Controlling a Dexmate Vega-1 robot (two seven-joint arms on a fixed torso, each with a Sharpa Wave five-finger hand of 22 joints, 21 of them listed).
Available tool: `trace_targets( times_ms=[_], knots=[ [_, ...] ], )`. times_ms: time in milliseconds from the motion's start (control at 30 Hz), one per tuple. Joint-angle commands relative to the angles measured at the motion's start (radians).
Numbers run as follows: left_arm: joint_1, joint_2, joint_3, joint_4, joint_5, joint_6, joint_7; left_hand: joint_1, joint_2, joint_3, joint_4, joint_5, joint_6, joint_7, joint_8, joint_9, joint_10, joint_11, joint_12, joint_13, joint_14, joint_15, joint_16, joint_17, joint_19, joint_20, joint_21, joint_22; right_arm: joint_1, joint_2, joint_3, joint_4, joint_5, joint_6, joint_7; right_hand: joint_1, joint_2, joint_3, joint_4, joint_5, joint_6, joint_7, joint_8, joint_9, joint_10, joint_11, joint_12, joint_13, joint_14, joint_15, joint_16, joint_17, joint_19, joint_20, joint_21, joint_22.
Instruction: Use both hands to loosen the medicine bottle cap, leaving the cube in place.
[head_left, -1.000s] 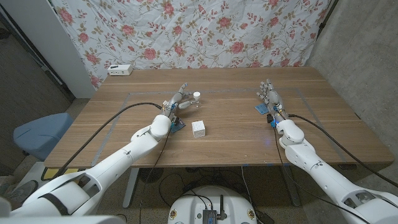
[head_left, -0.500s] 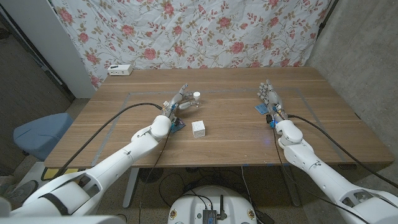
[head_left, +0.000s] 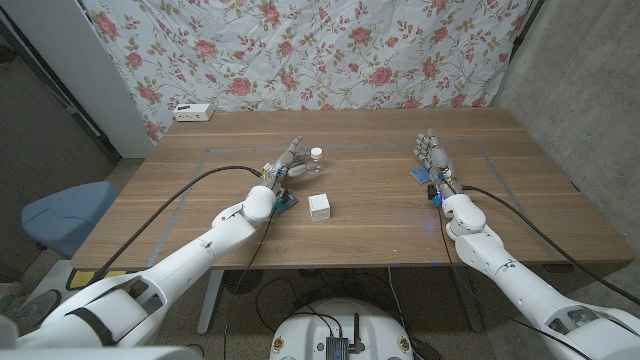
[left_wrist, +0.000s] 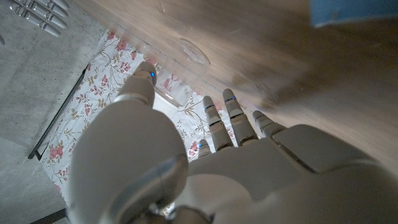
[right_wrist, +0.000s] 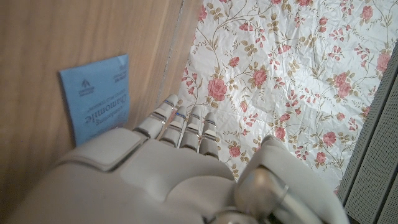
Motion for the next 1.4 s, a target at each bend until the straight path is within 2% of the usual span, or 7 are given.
trace_targets(
  times_ms=[33, 433, 833, 1133, 1400],
  knots=[
    [-0.018, -0.010, 0.010, 0.029, 0.004, -0.015, -0.007, 0.007, 0.007, -0.005, -0.001, 0.003, -0.068, 0.007, 0.003, 0.001, 0.016, -0.004, -0.002, 0.003, 0.014, -0.134, 0.001, 0.000, 0.003, -0.003, 0.002, 0.003, -0.008, 0.004, 0.003, 0.001, 0.006, 0.012, 0.001, -0.003, -0.005, 0.004, -0.006, 0.005, 0.003, -0.003, 0.001, 0.003, -0.003, -0.004, -0.002, 0.003, -0.001, -0.017, 0.000, 0.003, -0.006, -0.095, 0.003, 0.001],
    [-0.036, -0.027, 0.022, 0.063, 0.015, -0.035, 0.002, 0.020, 0.014, -0.014, -0.003, 0.001, -0.034, 0.018, 0.008, 0.001, 0.057, -0.011, 0.004, 0.003, 0.039, -0.145, 0.003, 0.000, 0.028, -0.022, 0.007, 0.003, -0.014, 0.007, 0.006, -0.001, 0.008, 0.016, -0.005, -0.005, -0.004, 0.003, -0.006, 0.005, 0.004, -0.006, 0.001, 0.003, -0.004, -0.008, -0.004, 0.003, -0.003, -0.019, -0.003, 0.004, -0.006, -0.093, 0.005, 0.001],
    [-0.050, -0.041, 0.031, 0.089, 0.031, -0.049, 0.021, 0.049, 0.028, -0.025, -0.006, -0.003, 0.023, 0.046, 0.013, 0.001, 0.121, -0.014, 0.009, 0.002, 0.089, -0.152, 0.007, 0.001, 0.071, -0.048, 0.012, 0.002, -0.021, 0.010, 0.011, 0.001, 0.014, 0.023, -0.005, -0.007, -0.003, 0.004, -0.005, 0.005, 0.003, -0.009, 0.000, 0.003, -0.005, -0.009, -0.006, 0.003, -0.006, -0.018, -0.005, 0.004, -0.005, -0.089, 0.006, 0.002],
    [-0.053, -0.049, 0.035, 0.100, 0.041, -0.052, 0.039, 0.072, 0.041, -0.027, -0.008, -0.005, 0.054, 0.056, 0.014, 0.001, 0.159, -0.012, 0.012, 0.002, 0.119, -0.160, 0.009, 0.002, 0.097, -0.060, 0.013, 0.002, -0.021, 0.013, 0.014, 0.008, 0.019, 0.028, -0.002, -0.008, -0.002, 0.004, -0.005, 0.005, 0.005, -0.011, 0.000, 0.003, -0.004, -0.010, -0.006, 0.003, -0.006, -0.018, -0.006, 0.004, -0.003, -0.084, 0.007, 0.002],
    [-0.047, -0.050, 0.035, 0.094, 0.046, -0.043, 0.057, 0.094, 0.047, -0.032, -0.010, -0.010, 0.083, 0.060, 0.013, 0.001, 0.185, -0.012, 0.010, 0.002, 0.145, -0.163, 0.008, 0.002, 0.120, -0.096, 0.013, 0.001, -0.018, 0.017, 0.014, 0.017, 0.022, 0.032, 0.002, -0.010, -0.002, 0.004, -0.005, 0.005, 0.006, -0.012, 0.000, 0.003, -0.004, -0.013, -0.007, 0.003, -0.007, -0.017, -0.007, 0.004, -0.001, -0.082, 0.008, 0.002]
  ],
)
